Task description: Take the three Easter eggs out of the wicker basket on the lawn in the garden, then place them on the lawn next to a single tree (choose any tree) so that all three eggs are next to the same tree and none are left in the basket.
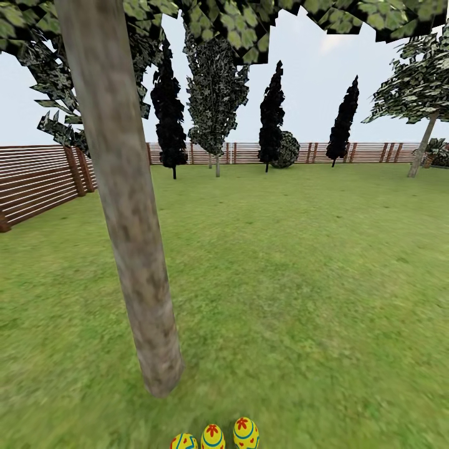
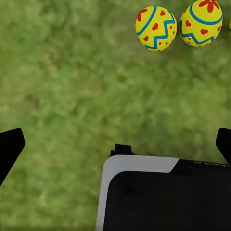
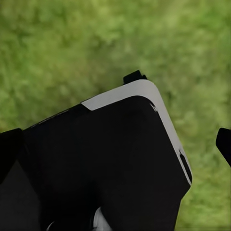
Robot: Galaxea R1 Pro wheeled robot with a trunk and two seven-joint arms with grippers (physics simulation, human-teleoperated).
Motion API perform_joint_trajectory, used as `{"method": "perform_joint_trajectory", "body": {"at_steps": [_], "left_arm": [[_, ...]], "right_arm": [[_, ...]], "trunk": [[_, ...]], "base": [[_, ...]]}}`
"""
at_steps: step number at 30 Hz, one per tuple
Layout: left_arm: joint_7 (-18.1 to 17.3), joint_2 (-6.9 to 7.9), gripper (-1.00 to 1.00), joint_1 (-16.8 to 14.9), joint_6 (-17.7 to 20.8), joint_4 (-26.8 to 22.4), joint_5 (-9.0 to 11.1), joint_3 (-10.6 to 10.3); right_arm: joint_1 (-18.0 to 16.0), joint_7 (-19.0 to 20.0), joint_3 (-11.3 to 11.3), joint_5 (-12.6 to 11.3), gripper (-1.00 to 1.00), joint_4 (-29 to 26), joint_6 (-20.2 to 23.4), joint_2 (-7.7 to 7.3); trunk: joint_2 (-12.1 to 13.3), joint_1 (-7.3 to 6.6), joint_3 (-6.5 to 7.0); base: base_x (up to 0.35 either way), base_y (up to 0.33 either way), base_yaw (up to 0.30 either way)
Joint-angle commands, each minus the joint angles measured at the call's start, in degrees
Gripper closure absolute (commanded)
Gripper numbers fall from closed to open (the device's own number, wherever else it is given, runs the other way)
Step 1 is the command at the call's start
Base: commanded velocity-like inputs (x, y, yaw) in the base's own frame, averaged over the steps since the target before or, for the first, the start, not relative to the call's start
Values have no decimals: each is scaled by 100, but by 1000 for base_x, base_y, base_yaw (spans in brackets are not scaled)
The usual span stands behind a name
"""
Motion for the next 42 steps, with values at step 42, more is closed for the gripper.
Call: {"method": "perform_joint_trajectory", "body": {"at_steps": [42], "left_arm": [[522,-18,-100,281,0,22,64,-45]], "right_arm": [[-7,23,-42,-11,-100,19,3,-3]], "trunk": [[-8,3,-7]], "base": [[0,0,0]]}}
